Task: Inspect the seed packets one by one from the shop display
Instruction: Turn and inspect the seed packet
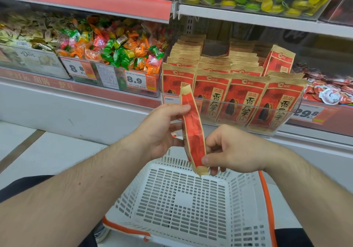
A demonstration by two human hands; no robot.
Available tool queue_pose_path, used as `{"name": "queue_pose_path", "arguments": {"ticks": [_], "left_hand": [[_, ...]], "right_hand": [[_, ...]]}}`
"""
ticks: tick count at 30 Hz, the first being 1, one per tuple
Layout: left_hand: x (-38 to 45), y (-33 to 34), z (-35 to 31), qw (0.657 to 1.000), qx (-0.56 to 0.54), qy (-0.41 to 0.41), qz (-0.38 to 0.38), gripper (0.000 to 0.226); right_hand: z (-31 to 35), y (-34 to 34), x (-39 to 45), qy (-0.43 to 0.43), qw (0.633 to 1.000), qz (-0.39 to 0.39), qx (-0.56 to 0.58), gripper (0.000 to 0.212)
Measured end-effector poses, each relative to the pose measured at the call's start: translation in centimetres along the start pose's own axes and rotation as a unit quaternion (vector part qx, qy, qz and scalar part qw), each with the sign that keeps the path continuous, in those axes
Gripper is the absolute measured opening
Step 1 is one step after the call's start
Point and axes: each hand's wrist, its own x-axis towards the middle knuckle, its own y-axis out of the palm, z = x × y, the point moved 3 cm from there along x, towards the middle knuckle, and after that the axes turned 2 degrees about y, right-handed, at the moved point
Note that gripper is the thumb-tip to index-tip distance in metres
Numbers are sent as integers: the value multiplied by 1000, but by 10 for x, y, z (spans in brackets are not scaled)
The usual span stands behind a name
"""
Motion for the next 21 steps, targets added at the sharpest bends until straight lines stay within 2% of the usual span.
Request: {"name": "queue_pose_path", "arguments": {"ticks": [4, 15, 18, 21], "left_hand": [[-2, 2, 0, 1000, -8, -20, 12, 21], [-3, 2, -1, 1000, -9, -25, 13, 23], [-2, 1, 0, 1000, -2, -17, 6, 19], [2, -4, 0, 1000, 24, 14, -8, 16]], "right_hand": [[-2, -2, 0, -13, 999, 24, 35, 15], [-6, -3, 2, -22, 997, 37, 67, 14], [-6, -3, 3, -10, 998, 20, 55, 15], [-3, -3, 4, -3, 999, -32, 15, 20]]}}
